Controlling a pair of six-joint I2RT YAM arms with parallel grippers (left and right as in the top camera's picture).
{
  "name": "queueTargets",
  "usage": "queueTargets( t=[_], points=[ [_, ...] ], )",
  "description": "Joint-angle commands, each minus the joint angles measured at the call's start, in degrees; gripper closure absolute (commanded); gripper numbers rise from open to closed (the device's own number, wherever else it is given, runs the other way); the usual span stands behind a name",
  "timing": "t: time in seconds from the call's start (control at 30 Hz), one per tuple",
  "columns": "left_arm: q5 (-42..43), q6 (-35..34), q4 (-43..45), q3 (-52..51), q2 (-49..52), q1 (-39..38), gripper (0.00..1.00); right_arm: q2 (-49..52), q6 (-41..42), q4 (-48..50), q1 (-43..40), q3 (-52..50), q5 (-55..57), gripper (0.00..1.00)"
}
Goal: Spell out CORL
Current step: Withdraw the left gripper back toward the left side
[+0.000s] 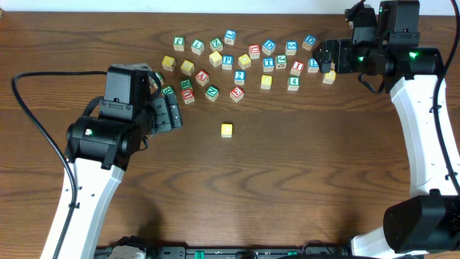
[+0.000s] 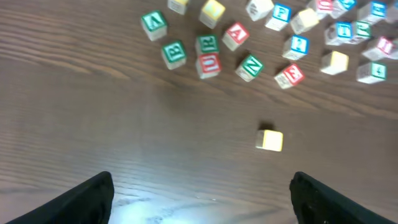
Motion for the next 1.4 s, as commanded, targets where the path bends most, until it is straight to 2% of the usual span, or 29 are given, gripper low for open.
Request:
queueTargets(
  t=[0.0,0.37,0.53,0.77,0.9,1.07,1.2,1.37],
  points=[
    [5.3,0.3,-0.4,1.0,0.3,0.2,0.1,-0.1,-0.6,-0.1,-0.2,1.1,-0.5,0.01],
    [6.1,0.4,-0.5,1.0,0.3,0.2,0.1,-0.1,0.1,-0.3,0.2,1.1,-0.5,0.01],
    [0.7,0.4,-0.2,1.0,0.3,0.2,0.1,0.2,1.4,-0.2,2.7,1.1,0.5,0.01],
    [-5.4,2.8,3.2,1.0,0.3,0.9,0.1,1.2,4.6,-0.5,8.8,2.3,9.0,0.04],
    [-5.9,2.7,3.5,1.0,0.3,3.7,0.1,5.8,5.2,-4.8,10.8,9.8,9.0,0.06],
    [-5.8,2.7,3.5,1.0,0.3,7.8,0.1,20.0,5.3,-16.1,12.9,32.7,9.2,0.09],
    [-5.8,2.7,3.6,1.0,0.3,8.3,0.1,29.2,5.4,-18.9,15.1,45.5,9.6,0.11],
    [-5.8,2.7,3.6,1.0,0.3,8.3,0.1,36.7,4.9,-14.7,19.4,48.5,11.1,0.11]
  ],
)
